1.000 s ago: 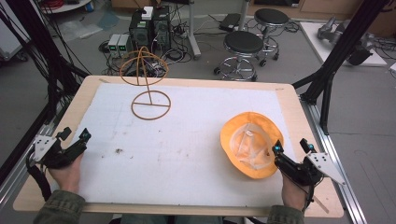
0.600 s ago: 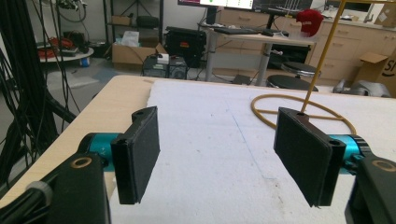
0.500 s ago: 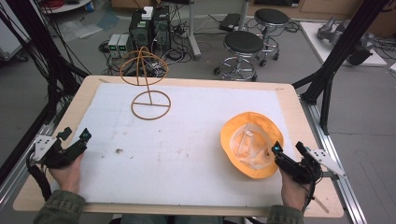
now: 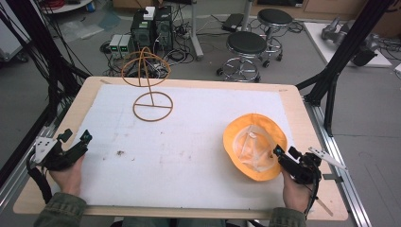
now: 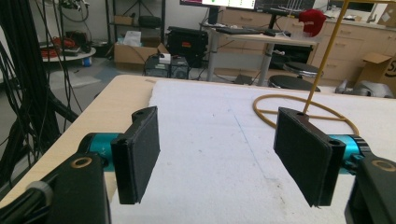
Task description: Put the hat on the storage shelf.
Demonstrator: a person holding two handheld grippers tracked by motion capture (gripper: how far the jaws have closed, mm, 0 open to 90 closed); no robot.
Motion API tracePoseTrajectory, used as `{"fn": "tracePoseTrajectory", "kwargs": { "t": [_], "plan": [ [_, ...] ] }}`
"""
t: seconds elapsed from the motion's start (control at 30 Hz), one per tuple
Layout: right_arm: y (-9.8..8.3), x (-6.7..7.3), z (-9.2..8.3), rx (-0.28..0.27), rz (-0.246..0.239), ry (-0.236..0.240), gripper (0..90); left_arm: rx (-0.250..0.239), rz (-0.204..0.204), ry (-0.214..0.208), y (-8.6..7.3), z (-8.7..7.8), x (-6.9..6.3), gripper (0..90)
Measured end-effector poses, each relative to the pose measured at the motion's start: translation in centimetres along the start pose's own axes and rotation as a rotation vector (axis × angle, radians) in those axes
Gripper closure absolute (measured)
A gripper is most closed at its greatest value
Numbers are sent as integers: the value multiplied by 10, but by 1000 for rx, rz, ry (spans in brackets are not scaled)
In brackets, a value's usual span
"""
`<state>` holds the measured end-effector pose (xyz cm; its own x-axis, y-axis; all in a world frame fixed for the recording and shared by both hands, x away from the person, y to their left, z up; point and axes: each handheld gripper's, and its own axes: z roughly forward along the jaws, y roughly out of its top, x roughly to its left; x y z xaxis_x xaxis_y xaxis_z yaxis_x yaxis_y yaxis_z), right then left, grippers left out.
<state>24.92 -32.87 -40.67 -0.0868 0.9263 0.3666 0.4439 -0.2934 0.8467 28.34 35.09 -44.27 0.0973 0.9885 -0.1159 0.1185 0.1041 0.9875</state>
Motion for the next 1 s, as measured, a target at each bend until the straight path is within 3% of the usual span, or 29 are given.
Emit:
{"fn": "tracePoseTrajectory", "kwargs": {
  "t": [0.17, 0.2, 0.23, 0.3, 0.33, 0.43, 0.57, 0.87, 0.97, 1.0],
  "plan": [
    [-1, -2, 2, 20, 10, 4, 444, 0, 0, -1, 0, 0, 0, 315],
    [-1, -2, 2, 27, 18, 8, 522, 1, 0, 0, 0, 0, 0, 315],
    [-1, -2, 2, 27, 18, 8, 522, 0, -1, -1, 0, 0, 0, 315],
    [0, -2, 3, 43, 19, 28, 678, 0, 0, -1, 0, 0, 0, 315],
    [0, -2, 3, 43, 19, 28, 678, 0, 0, -1, 0, 0, 0, 315],
    [0, 2, 3, 60, -12, 12, 811, -2, -2, -2, 0, 0, 0, 315],
    [0, 4, 2, 49, -46, 4, 854, -1, -1, -3, 0, 0, 0, 316],
    [0, 4, 2, 44, -57, 8, 862, 2, 1, -5, 0, 1, -1, 316],
    [-1, 6, -1, 13, -71, 19, 864, 2, 1, -6, 0, 0, -1, 315],
    [-1, 10, -4, -22, -98, 46, 866, 2, 1, -6, 0, 0, -1, 316]
  ]
}}
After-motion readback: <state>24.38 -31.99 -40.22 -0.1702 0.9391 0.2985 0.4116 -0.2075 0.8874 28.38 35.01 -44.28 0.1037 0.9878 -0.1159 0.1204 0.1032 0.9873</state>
